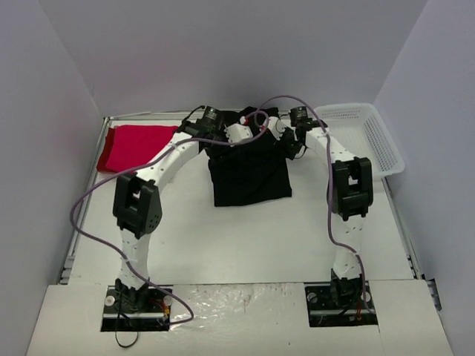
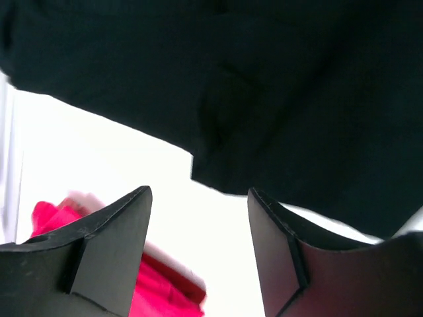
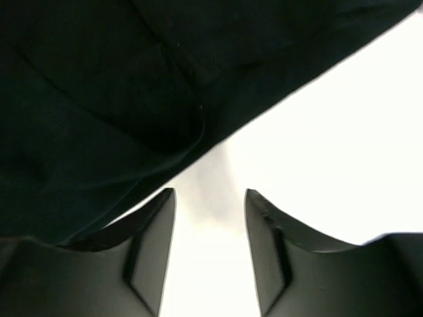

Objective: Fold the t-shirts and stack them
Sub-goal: Fold the folded rectangular tshirt in 1/3 of the way, then grab one side of the 2/3 rectangular tshirt with both arms

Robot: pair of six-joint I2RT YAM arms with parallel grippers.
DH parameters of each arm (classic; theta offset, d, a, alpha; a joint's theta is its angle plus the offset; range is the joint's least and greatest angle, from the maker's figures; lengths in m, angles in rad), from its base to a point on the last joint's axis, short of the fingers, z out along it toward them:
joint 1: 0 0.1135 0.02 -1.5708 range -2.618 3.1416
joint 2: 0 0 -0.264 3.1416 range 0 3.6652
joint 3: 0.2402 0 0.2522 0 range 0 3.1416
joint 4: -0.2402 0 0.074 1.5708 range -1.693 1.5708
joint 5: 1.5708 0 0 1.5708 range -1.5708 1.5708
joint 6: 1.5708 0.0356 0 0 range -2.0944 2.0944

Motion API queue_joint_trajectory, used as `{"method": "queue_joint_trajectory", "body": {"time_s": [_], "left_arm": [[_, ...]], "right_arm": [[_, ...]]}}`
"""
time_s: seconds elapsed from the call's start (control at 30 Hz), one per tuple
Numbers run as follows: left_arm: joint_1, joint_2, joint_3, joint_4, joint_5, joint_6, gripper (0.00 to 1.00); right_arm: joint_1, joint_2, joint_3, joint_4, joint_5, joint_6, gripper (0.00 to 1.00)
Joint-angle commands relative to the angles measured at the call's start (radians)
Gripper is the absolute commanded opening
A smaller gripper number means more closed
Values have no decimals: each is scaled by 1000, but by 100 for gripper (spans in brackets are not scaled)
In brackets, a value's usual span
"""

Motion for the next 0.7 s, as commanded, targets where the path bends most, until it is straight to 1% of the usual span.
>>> {"method": "queue_joint_trajectory", "body": {"time_s": [0.0,0.03,0.07,0.1,0.13,0.2,0.23,0.33,0.47,0.67], "left_arm": [[-64,-260,-172,72,-11,12,59],[-75,-306,-245,139,-17,12,59],[-103,-348,-316,172,-29,23,59],[-118,-404,-423,189,-44,23,59],[-129,-422,-460,187,-61,20,59],[-163,-472,-547,219,-78,5,58],[-173,-491,-644,263,-94,11,59],[-201,-531,-764,304,-95,17,59],[-230,-551,-856,339,-118,31,59],[-284,-548,-944,420,-155,54,59]], "right_arm": [[-14,-212,-105,94,-46,94,44],[-15,-284,-144,97,-66,105,44],[-17,-318,-181,97,-118,108,45],[-20,-353,-222,98,-144,111,45],[-23,-419,-301,95,-171,115,45],[-24,-487,-385,94,-240,117,45],[-23,-551,-466,94,-260,100,46],[-23,-634,-572,95,-281,117,48],[-21,-705,-667,88,-306,140,50],[-20,-751,-726,83,-306,171,51]]}}
